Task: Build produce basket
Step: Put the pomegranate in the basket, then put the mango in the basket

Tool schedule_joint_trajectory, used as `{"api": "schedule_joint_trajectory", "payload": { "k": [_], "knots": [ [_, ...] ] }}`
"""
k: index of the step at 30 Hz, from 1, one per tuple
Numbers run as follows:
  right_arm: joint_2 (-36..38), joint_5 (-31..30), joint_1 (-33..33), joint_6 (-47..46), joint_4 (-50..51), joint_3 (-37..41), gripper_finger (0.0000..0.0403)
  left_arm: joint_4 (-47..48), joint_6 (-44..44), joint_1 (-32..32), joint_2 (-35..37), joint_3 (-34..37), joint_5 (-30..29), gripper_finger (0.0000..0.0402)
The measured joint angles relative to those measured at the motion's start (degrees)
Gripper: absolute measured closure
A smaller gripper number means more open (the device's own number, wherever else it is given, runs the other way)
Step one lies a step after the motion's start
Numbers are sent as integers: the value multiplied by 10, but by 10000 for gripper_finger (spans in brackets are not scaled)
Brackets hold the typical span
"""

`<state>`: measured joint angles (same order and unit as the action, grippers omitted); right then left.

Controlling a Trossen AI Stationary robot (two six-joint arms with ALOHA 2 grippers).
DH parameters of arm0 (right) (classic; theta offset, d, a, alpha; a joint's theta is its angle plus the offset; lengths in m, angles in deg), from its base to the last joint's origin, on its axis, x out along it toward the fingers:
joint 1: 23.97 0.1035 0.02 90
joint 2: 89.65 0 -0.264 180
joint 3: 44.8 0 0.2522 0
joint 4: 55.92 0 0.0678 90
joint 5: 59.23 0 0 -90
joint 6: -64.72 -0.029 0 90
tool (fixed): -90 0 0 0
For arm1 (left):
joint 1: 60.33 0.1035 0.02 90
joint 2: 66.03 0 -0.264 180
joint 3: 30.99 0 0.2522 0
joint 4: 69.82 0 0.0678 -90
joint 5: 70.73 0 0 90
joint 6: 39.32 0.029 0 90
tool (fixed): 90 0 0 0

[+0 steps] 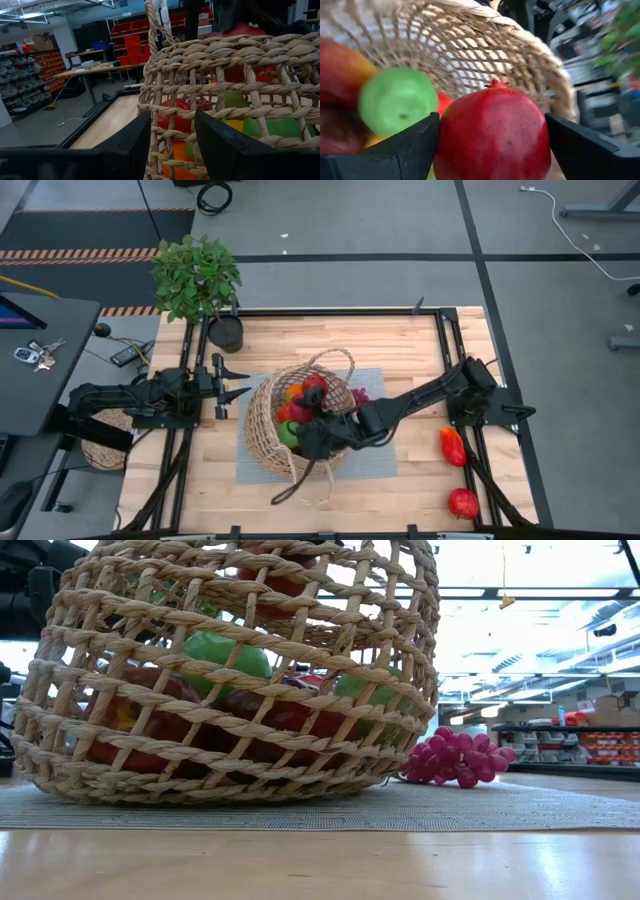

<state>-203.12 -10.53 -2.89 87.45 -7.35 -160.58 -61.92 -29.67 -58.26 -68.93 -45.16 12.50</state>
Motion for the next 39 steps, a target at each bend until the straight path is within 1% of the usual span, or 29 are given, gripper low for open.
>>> {"api": "schedule_joint_trajectory", "payload": {
  "k": [3,7,14,17,21,25,30,34,36,39],
  "knots": [
    [0,51,-16,-90,2,0,53,0,0,0,0,0,0,241],
    [1,161,-42,-202,12,0,53,0,0,0,0,0,0,241],
    [1,294,-94,-368,38,0,53,0,0,0,0,0,0,241],
    [1,336,-115,-416,38,0,53,0,0,0,0,0,0,241],
    [1,349,-130,-426,30,0,53,0,0,0,0,0,0,241],
    [1,360,-134,-401,14,0,51,0,0,0,0,0,0,241],
    [1,369,-133,-371,-16,0,25,0,0,0,0,0,0,241],
    [2,368,-134,-363,-18,0,6,0,0,0,0,0,0,241],
    [10,366,-135,-351,-10,0,7,0,0,0,0,0,0,241],
    [44,365,-131,-332,-8,0,12,0,0,0,0,0,0,241]
  ]
}}
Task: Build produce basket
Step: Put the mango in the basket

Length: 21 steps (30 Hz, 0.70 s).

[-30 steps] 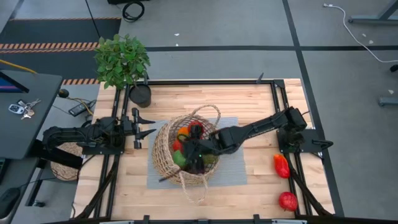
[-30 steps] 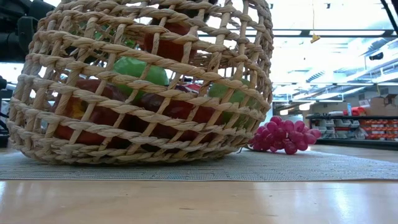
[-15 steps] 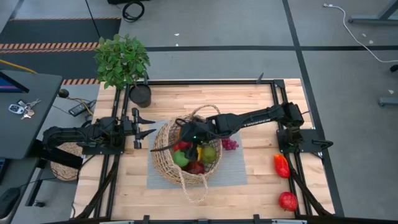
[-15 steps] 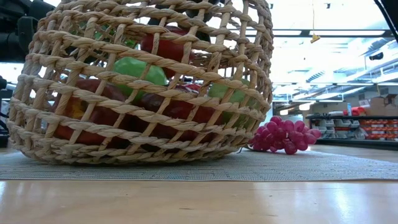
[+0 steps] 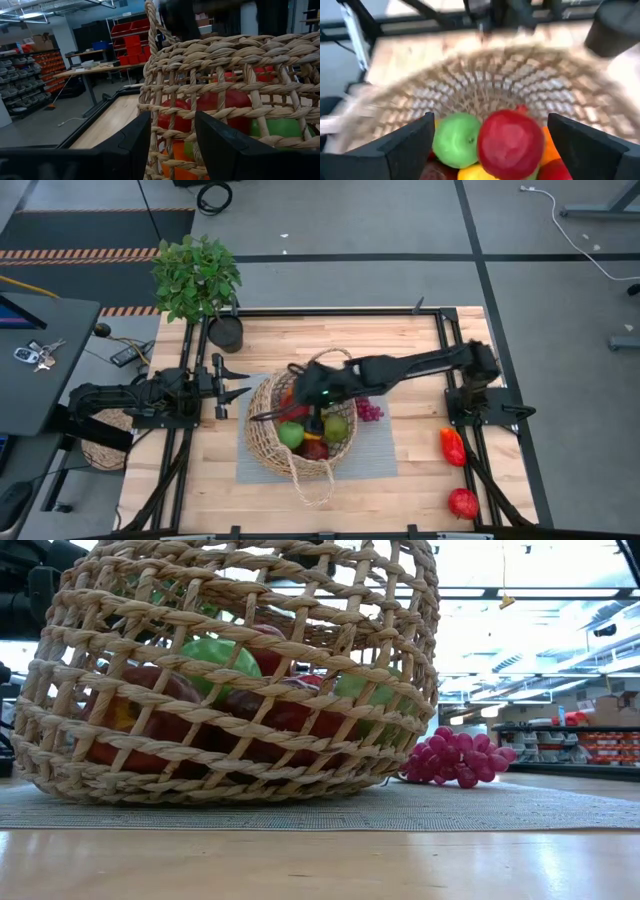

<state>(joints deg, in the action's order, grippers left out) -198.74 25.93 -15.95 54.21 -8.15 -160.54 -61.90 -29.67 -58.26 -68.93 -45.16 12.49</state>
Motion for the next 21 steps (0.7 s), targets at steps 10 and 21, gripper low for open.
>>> {"api": "schedule_joint_trajectory", "payload": {
  "k": [10,21],
  "knots": [
    [105,-38,94,-35,185,-1,33,0,0,0,0,0,0,241],
    [108,-72,223,-242,367,31,37,0,0,0,0,0,0,241]
  ]
}}
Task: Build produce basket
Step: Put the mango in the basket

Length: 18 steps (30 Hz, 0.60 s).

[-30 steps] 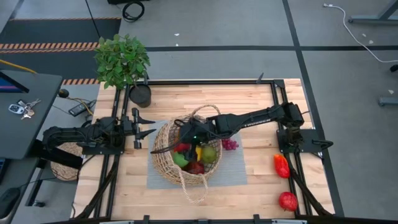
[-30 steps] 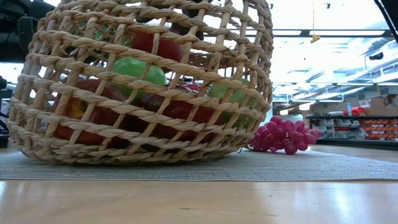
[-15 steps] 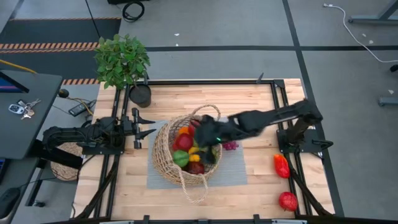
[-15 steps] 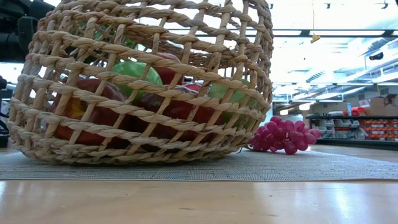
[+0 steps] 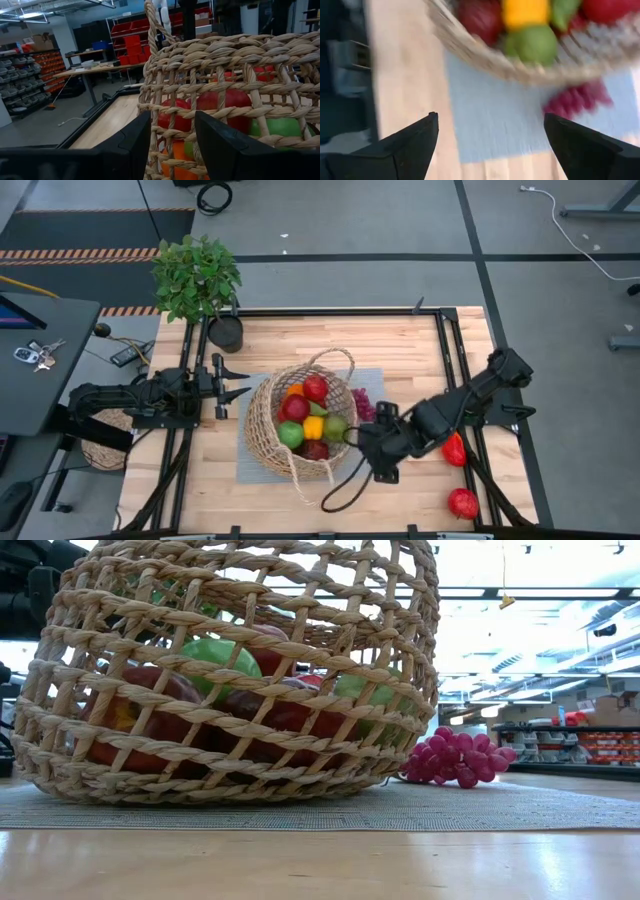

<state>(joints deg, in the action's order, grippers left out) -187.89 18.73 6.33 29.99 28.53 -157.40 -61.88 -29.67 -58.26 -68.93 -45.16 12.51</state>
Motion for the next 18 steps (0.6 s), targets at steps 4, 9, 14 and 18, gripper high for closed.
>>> {"api": "schedule_joint_trajectory", "payload": {
  "k": [4,9,14,18],
  "knots": [
    [5,-34,30,-92,61,18,40,0,0,0,-1,0,0,241],
    [9,-41,66,-171,79,50,47,0,0,0,-1,0,0,241],
    [49,-38,80,-247,96,115,57,0,0,0,-1,0,0,241],
    [113,-45,98,-312,73,176,57,1,0,0,-1,0,0,241]
  ]
}}
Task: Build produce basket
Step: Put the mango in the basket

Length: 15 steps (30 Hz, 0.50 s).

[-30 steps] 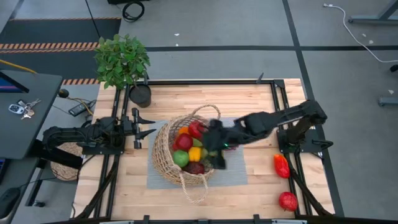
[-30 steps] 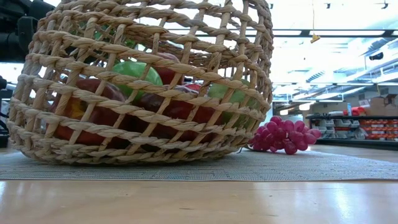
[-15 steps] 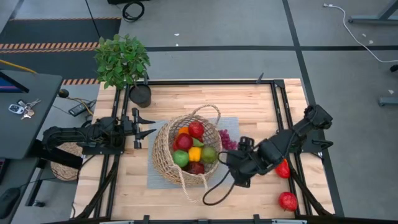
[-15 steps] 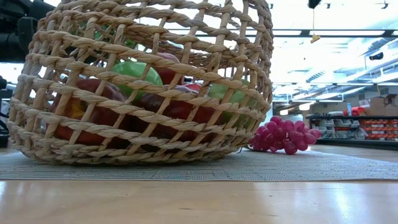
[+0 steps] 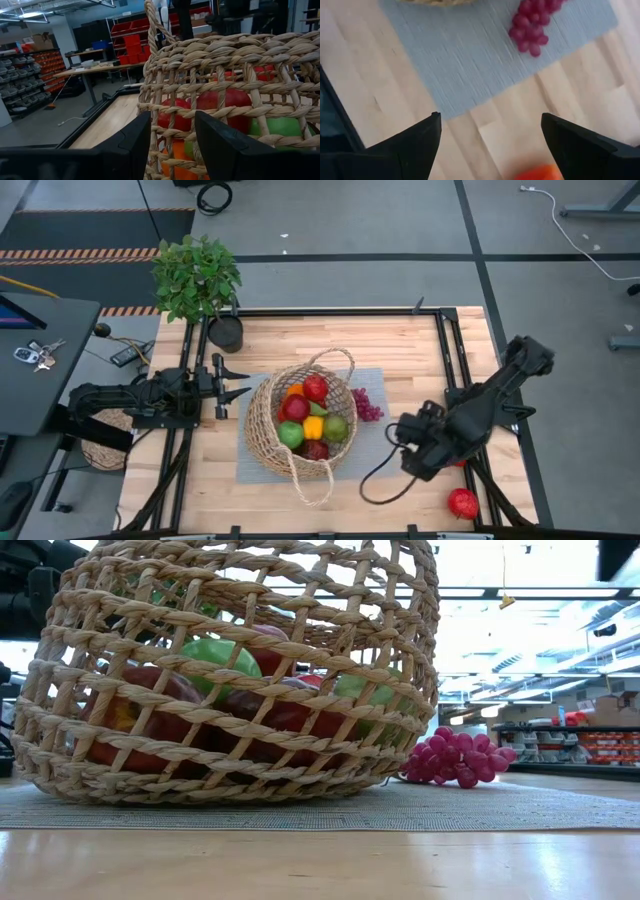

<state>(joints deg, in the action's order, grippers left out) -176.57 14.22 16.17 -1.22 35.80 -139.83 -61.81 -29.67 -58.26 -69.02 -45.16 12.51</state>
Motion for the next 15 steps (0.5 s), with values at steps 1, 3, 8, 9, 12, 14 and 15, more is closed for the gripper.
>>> {"api": "schedule_joint_trajectory", "payload": {
  "k": [1,3,8,9,12,14,15],
  "knots": [
    [18,-1,5,-17,-8,19,57,0,0,0,0,0,0,241],
    [51,-7,15,-56,-14,60,57,0,0,0,0,0,0,241],
    [106,28,25,-158,-16,168,51,0,0,0,0,0,0,241],
    [112,50,25,-172,-19,187,48,0,0,0,0,0,0,241],
    [118,116,21,-209,-33,235,38,0,0,0,0,0,0,241],
    [117,165,17,-230,-43,259,32,0,0,0,0,0,0,241],
    [116,186,15,-238,-45,269,30,0,0,0,0,0,0,241]
  ]
}}
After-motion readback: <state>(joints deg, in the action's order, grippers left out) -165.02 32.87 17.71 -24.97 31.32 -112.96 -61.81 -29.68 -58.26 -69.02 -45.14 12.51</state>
